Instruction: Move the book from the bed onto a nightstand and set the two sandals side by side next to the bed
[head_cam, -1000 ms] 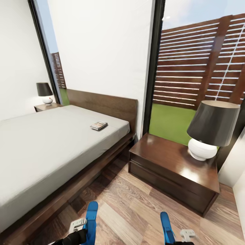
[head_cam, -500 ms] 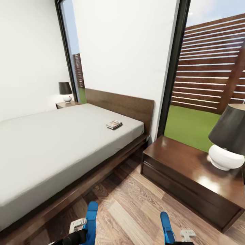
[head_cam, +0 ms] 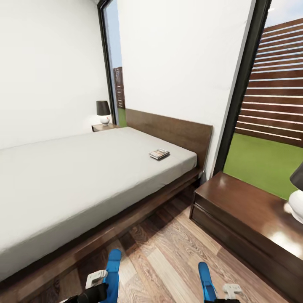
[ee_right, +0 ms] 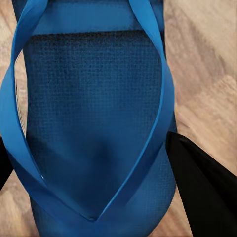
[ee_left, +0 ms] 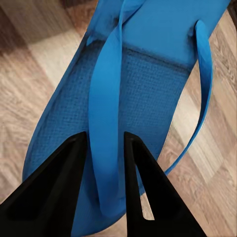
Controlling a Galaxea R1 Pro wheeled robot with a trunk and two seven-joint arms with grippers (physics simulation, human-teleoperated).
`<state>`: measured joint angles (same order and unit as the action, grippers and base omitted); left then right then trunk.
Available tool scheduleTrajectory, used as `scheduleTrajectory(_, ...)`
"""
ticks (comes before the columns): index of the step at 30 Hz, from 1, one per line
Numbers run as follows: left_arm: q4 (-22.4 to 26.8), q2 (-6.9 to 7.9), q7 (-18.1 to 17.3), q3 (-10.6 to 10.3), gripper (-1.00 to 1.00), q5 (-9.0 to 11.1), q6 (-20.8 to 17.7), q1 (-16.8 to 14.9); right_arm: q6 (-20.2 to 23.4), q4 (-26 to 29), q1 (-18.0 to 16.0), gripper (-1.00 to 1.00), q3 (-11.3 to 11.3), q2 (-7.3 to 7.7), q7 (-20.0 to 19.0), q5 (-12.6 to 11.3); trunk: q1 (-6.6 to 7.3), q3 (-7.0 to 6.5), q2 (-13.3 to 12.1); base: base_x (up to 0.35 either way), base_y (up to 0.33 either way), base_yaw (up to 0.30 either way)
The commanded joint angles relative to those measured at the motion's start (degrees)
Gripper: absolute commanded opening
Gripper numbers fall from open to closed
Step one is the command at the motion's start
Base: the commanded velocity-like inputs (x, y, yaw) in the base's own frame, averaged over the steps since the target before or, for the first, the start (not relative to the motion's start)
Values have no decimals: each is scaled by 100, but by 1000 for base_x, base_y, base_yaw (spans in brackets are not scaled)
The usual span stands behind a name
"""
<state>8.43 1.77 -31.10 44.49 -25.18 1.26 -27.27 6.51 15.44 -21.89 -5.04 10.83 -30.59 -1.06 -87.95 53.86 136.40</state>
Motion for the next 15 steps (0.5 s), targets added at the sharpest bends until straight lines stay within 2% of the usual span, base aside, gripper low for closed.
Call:
scheduleTrajectory(1, 0, -3, -19, 51, -100, -57, 14, -5, 61, 12, 1, -100, -49, -2, -34, -17, 1, 5, 2, 0, 0, 292)
scheduleTrajectory(15, -1, -2, -19, 51, -100, -57, 14, -5, 61, 12, 1, -100, -49, -2, -34, -17, 1, 5, 2, 0, 0, 292)
